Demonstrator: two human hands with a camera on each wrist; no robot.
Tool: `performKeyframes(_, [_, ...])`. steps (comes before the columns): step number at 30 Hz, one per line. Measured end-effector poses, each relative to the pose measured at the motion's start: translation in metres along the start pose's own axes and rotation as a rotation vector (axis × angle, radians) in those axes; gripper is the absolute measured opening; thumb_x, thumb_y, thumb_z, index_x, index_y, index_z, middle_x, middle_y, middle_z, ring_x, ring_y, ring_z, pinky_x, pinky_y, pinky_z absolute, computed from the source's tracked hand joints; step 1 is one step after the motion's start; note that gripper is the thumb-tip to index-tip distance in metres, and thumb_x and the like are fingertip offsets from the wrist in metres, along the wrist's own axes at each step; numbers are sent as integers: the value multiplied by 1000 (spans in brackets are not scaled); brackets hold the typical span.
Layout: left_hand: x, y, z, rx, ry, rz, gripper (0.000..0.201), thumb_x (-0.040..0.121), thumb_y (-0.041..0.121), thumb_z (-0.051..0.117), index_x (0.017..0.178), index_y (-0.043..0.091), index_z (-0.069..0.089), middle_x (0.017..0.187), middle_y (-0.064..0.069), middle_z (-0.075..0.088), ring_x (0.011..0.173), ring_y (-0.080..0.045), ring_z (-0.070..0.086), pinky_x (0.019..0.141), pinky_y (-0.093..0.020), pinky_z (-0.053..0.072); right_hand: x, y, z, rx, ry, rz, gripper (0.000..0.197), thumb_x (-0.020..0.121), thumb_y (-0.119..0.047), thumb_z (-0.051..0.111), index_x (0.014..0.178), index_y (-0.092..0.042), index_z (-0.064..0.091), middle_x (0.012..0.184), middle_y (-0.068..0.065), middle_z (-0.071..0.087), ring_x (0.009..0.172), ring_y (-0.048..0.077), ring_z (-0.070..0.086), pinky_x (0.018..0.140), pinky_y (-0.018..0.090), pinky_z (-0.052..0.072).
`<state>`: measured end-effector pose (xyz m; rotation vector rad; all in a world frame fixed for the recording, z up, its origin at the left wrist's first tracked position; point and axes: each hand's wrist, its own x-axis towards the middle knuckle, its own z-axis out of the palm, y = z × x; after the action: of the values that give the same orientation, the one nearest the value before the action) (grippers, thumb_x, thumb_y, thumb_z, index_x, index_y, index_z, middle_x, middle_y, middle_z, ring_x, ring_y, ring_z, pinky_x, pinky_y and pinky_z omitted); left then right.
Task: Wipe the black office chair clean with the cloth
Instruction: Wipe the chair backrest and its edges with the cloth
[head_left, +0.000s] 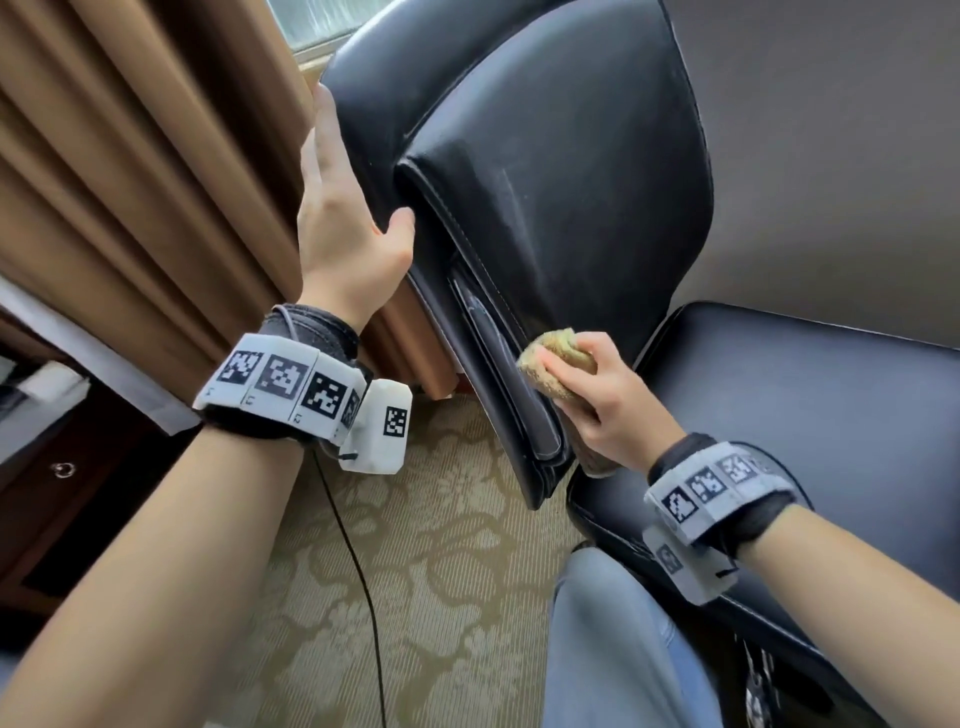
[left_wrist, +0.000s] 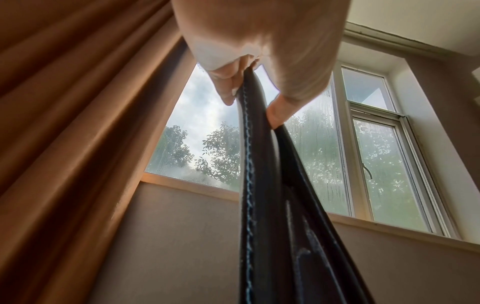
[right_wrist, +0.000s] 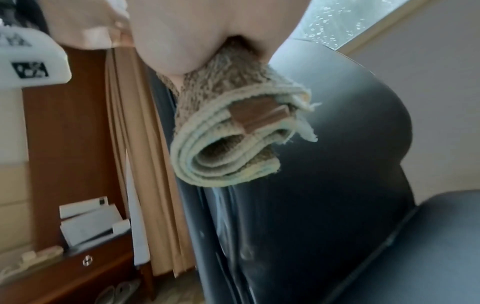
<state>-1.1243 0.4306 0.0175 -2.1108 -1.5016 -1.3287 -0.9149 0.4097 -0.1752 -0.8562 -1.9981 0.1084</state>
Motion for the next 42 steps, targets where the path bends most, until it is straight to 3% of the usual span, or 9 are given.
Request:
performKeyframes(3, [1,0,1,21,-5,5,83,77,7,60,144,-10,13,144,-22,30,133,-29,33,97,6,9,-29,13,2,-70,-80,10,42,89,-20,43,130,-12,48,118,12,38,100,31,52,85,33,50])
performKeyframes(5, [2,0,1,23,-20,1,84,78,8,61,145,-8,12,145,-21,29,134,-29,32,96,6,9,-38,15,1,-97,-103,53,44,88,-25,44,131,-17,44,119,12,38,101,31,52,87,33,48])
performKeyframes(9, [2,1,0,32,-18,-3,84,79,7,62,145,-7,11,146,-19,28,135,-28,31,95,7,7,-34,-2,4,169,21,331,55,77,-30,61,129,-11,55,117,7,40,110,7,38,103,19,32])
performKeyframes(13, [2,1,2,21,-13,-2,84,78,7,60,145,-7,11,146,-19,27,136,-27,29,97,6,7,-22,-26,13,334,313,492,57,78,-41,57,126,-10,55,113,3,41,107,-1,39,100,2,24])
performKeyframes(23, [3,-3,1,-8,-27,-17,84,80,7,60,146,-5,10,143,-18,30,132,-27,35,95,6,10,-40,-53,67,285,496,708,49,82,-10,64,128,0,51,115,8,37,110,21,44,101,0,22])
performKeyframes(28, [3,1,0,-6,-38,-51,84,81,6,60,147,-2,9,144,-18,30,128,-28,39,95,-6,18,-23,-57,53,302,557,770,44,84,-7,65,127,-2,53,112,7,39,108,15,43,93,-6,22])
performKeyframes(34, [1,6,-4,-16,-60,-85,84,82,7,58,148,-1,6,144,-15,29,130,-24,38,91,2,13,-8,-72,58,386,583,871,45,88,-10,61,131,-4,49,116,8,37,110,8,38,88,-10,16])
performKeyframes(38, [2,5,-5,-1,-78,-84,85,82,8,58,148,0,6,143,-16,29,129,-26,39,95,-7,19,-19,-79,61,449,619,1020,44,90,-9,58,133,-3,47,126,17,38,113,10,39,81,-13,15])
performKeyframes(42, [2,8,-5,16,-80,-99,84,82,8,58,148,0,6,144,-16,29,129,-26,38,94,-8,18,4,-82,54,510,728,1052,43,91,-14,56,133,-6,48,123,11,37,109,9,42,78,-14,15])
